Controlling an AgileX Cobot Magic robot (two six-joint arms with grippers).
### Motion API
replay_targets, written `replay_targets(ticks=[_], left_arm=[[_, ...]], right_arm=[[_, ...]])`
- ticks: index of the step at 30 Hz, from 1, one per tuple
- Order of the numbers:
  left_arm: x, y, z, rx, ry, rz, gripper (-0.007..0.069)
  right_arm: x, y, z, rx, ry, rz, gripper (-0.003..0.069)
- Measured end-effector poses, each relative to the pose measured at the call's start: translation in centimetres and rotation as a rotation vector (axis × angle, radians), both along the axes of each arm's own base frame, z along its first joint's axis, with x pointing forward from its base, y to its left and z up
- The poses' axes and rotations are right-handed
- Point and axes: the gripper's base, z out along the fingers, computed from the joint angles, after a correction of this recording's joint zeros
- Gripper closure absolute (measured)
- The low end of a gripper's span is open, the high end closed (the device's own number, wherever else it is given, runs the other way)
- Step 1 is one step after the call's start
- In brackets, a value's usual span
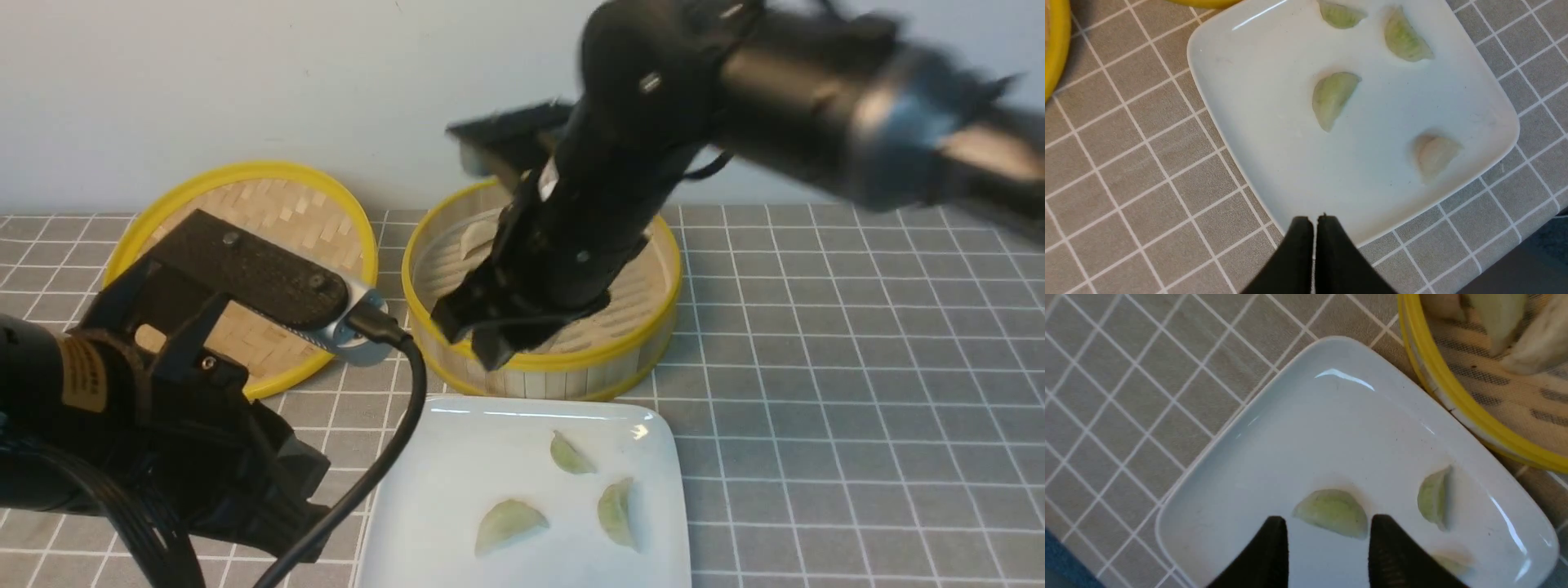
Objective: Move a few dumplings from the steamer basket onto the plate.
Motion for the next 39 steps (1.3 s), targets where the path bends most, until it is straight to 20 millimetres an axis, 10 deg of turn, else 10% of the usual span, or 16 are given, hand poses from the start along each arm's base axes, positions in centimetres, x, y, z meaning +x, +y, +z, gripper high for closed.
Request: replay_targets(ticks=[4,12,25,39], left_arm=[[0.0,0.0,0.0,0.004,0.006,-0.001,0.0629],[0.0,0.0,0.0,0.004,0.003,-0.005,0.0629],[0.1,-0.8,0.4,-0.108,-0.003,0.009,0.0629],[-1.0,-0.6,1.3,-0.250,-0.063,0.035,0.0629]], right_arm=[[-4.7,-4.0,5.5,0.079,-0.081,-0.013,0.0617],[-15.9,-14.6,11.8,0.317,-0.393,-0.087,0.0671],[-25.9,-24.5,3.1,0.911,-1.035,-0.214,0.0673],[-27.9,-26.2,1.1,1.002,-1.120,-0.215,0.0673]])
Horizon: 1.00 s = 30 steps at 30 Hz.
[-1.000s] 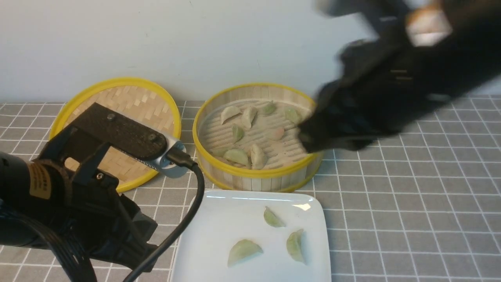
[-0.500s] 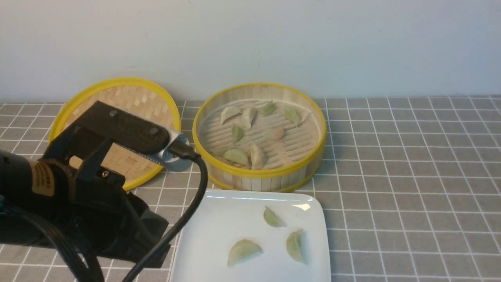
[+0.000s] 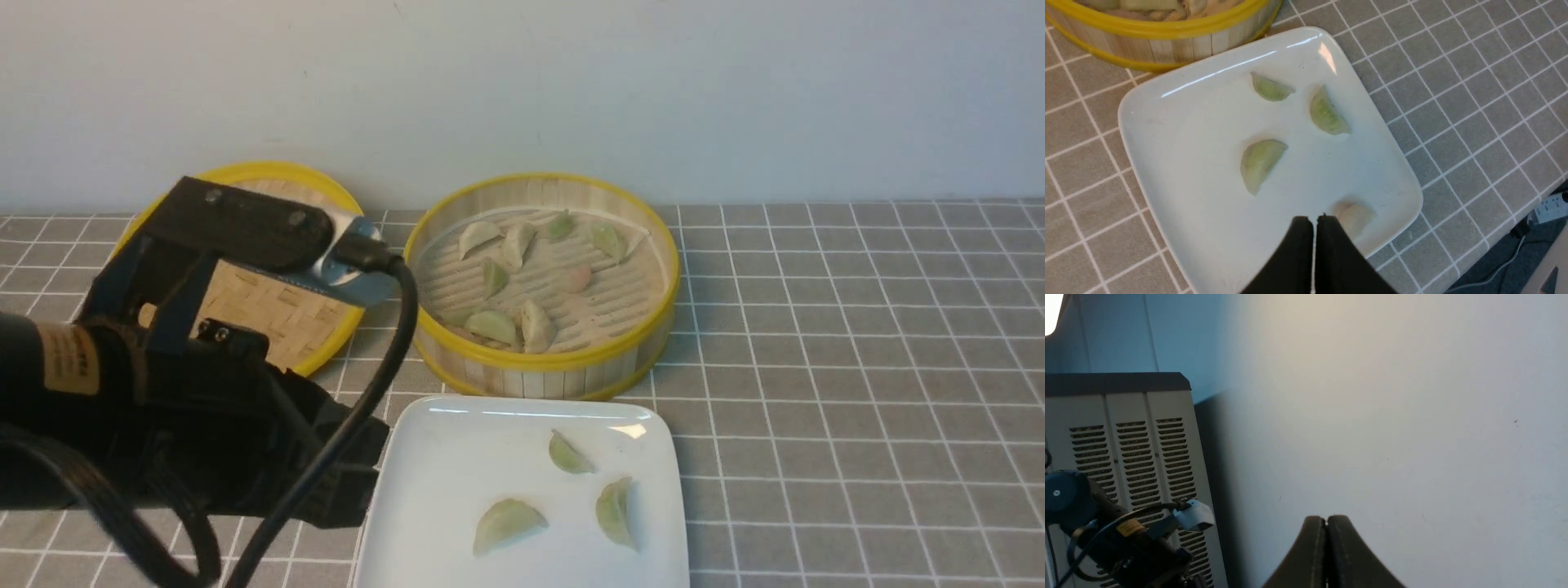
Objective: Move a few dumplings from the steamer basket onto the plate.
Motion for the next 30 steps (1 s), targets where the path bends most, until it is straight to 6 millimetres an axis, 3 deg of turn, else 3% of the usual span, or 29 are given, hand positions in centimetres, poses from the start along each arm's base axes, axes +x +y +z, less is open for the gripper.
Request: replay_targets(ticks=[9,15,21,30], left_arm=[[-7.1,4.7,-0.3,-0.270,-0.318,0.083,0.0629],[-10.4,6.7,-1.0,-0.437,-0.452,0.112,0.0629],[-12.2,7.7,-0.7,-0.520,-0.508,0.105,0.0629],[-12.4,7.8,-0.6,-0.522,-0.523,0.100,0.0629]], right_arm=[[0.0,0.0,0.0,-0.003,0.000,-0.001,0.0673],[0.0,0.0,0.0,-0.003,0.001,-0.001,0.0673],[0.0,0.0,0.0,-0.003,0.001,-0.001,0.0673],[0.0,0.0,0.0,-0.003,0.001,-0.001,0.0673]])
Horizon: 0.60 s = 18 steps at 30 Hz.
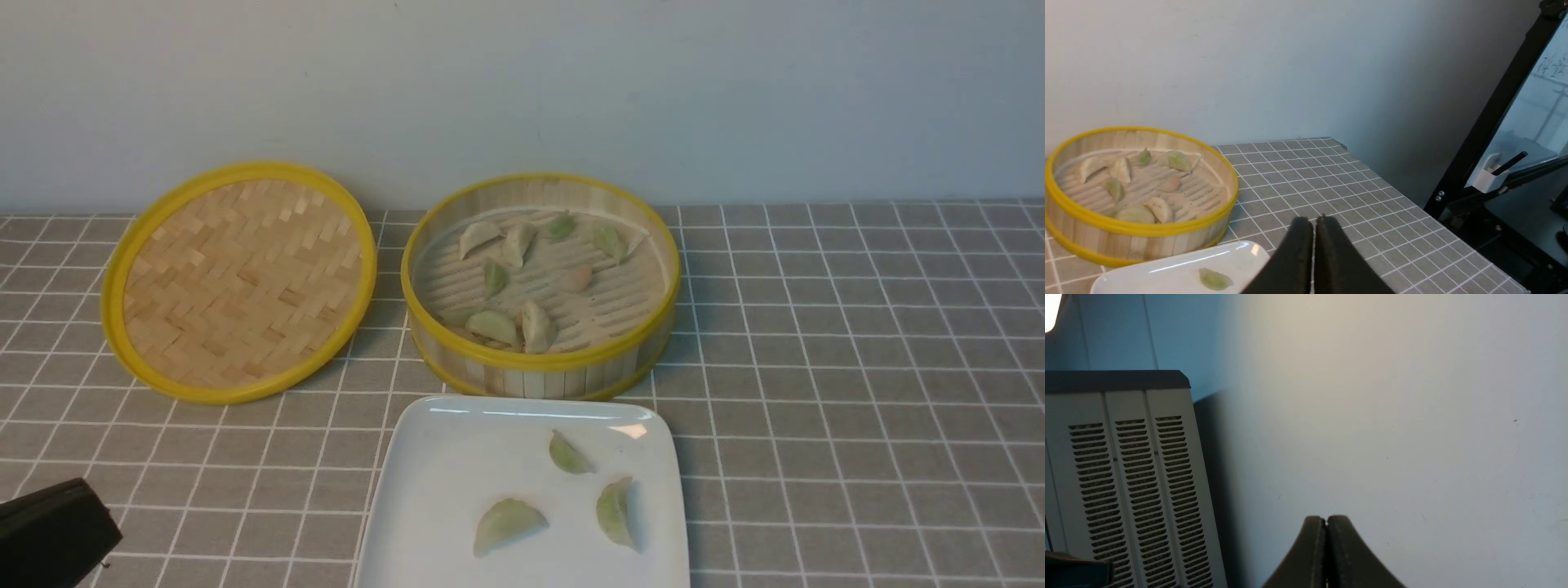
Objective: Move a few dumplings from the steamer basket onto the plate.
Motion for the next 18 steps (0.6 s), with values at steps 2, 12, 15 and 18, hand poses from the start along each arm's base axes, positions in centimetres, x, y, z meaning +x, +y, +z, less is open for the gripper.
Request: replay_targets(ticks=[2,12,15,18], left_arm=[[0.0,0.0,0.0,0.010,-0.011,0.003,0.0629],[1.7,0.6,-3.5,0.334,-0.183,0.149,0.0629],[2.3,1.0,-6.5,0.402,-0.129,0.245,0.0629],[2.8,1.7,-10.4,0.458,-0.035,0.368,0.0629]], right_arm=[[0.0,0.0,0.0,0.000,0.000,0.000,0.0673],[0.0,0.0,0.0,0.000,0.000,0.000,0.0673],[0.0,0.0,0.0,0.000,0.000,0.000,0.0673],[0.0,0.0,0.0,0.000,0.000,0.000,0.0673]])
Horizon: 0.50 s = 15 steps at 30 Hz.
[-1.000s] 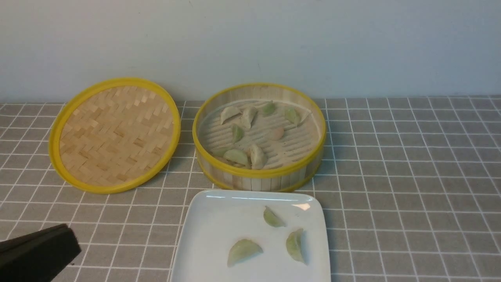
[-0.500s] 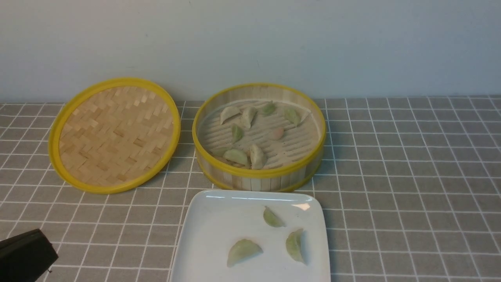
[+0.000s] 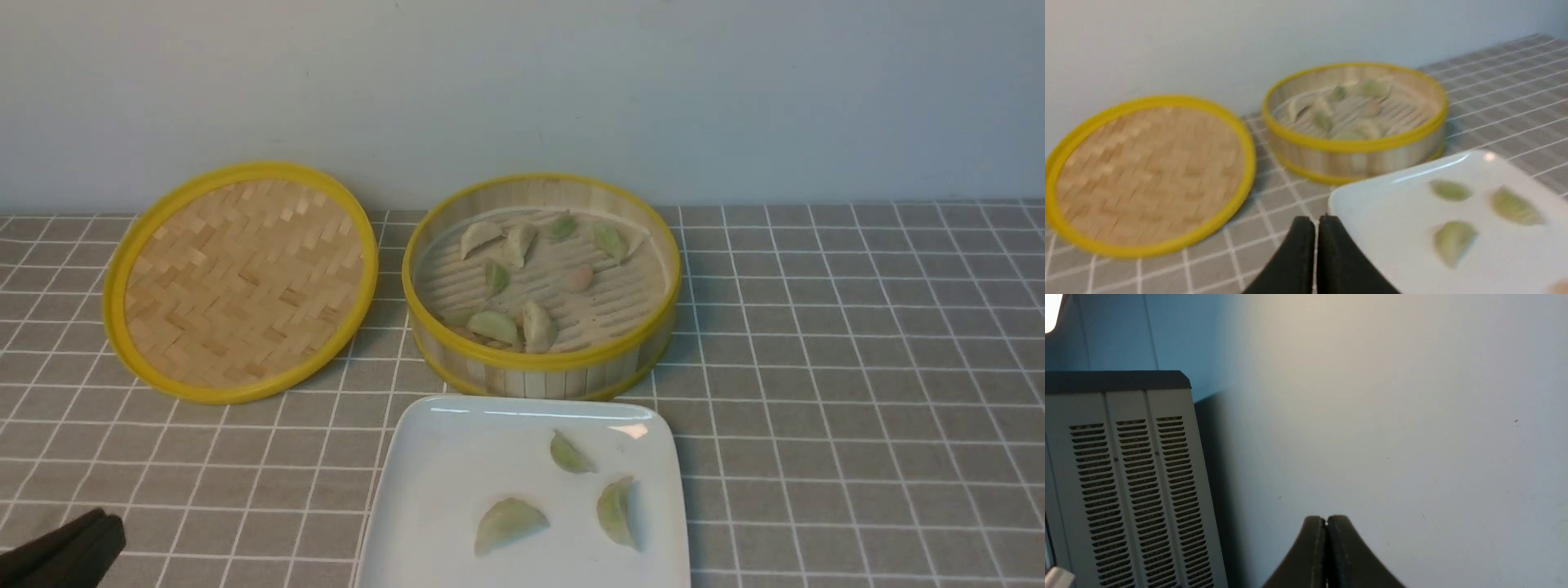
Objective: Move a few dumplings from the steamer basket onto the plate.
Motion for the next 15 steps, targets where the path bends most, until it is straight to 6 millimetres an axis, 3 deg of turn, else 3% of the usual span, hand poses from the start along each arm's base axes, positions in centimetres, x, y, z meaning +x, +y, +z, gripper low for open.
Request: replay_targets(ticks=[2,3,7,15], left_arm=[[0.1,0.5,-2.3,0.001,0.041,0.091,0.0629],[0.1,0.5,-2.3,0.000,0.037,0.099,0.0629],[-0.1,1.2,-5.4,-0.018,0.089,0.221,0.0629],[-0.1,1.5,-5.5,-0.016,0.091,0.250,0.0629]], right_arm=[[0.0,0.0,0.0,-0.001,0.001,0.000,0.0673],[0.0,0.0,0.0,-0.001,0.002,0.000,0.0673],[0.1,0.0,-0.2,-0.014,0.018,-0.003,0.0673],[0.1,0.0,-0.2,-0.017,0.022,-0.004,0.0673]])
